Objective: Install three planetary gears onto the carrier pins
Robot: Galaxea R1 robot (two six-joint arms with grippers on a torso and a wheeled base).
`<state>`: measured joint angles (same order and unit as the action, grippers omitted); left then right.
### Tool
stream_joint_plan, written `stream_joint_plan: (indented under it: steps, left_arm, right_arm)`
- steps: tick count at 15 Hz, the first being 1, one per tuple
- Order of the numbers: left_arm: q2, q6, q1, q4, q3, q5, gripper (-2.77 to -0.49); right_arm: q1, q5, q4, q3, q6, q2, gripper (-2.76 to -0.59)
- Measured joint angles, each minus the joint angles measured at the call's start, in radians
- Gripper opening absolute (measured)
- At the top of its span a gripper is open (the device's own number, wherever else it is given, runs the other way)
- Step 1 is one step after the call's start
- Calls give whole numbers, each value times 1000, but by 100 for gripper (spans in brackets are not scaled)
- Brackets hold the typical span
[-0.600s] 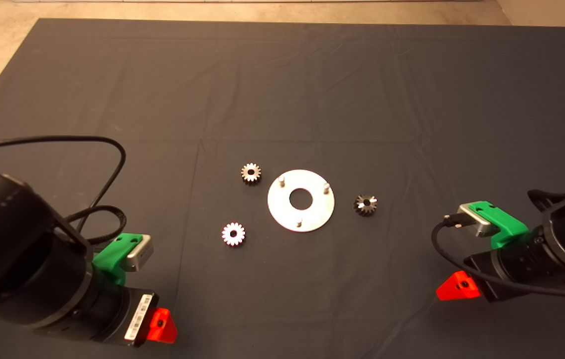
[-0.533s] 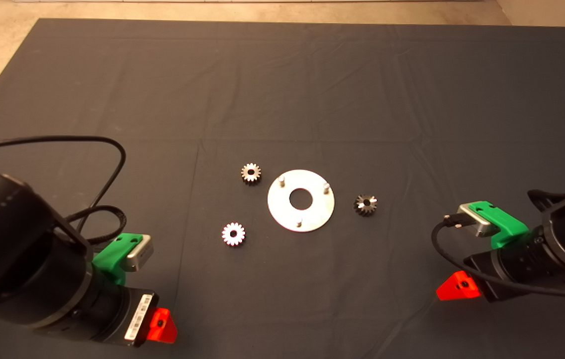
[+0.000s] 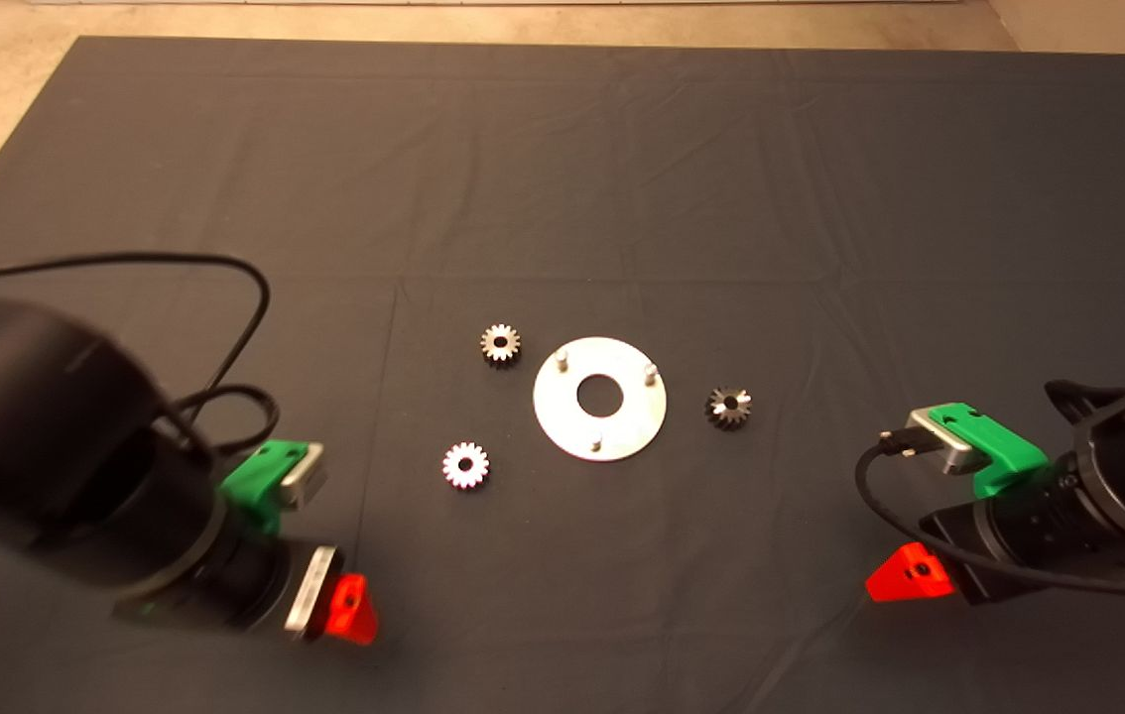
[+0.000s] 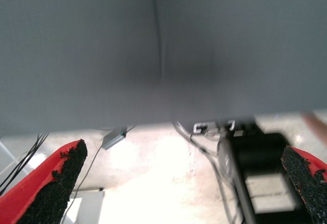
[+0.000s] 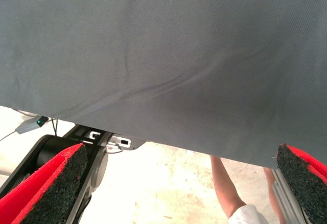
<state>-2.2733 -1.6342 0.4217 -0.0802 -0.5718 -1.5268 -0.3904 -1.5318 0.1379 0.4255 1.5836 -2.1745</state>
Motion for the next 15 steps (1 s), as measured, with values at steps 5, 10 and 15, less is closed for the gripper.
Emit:
stream_joint_plan:
  steps: [5,10,15]
  left_arm:
    - [-132,76,0,-49,-219,62,-49]
    - [-203,229,0,-71,-452,111,-49]
    - [-332,349,-3,-97,-679,177,-49]
  right_arm:
    - [0,-2,0,0,0,0,-59]
    - [0,-1,0,0,1,-2,-59]
    - [0,-1,0,0,3,-3,-59]
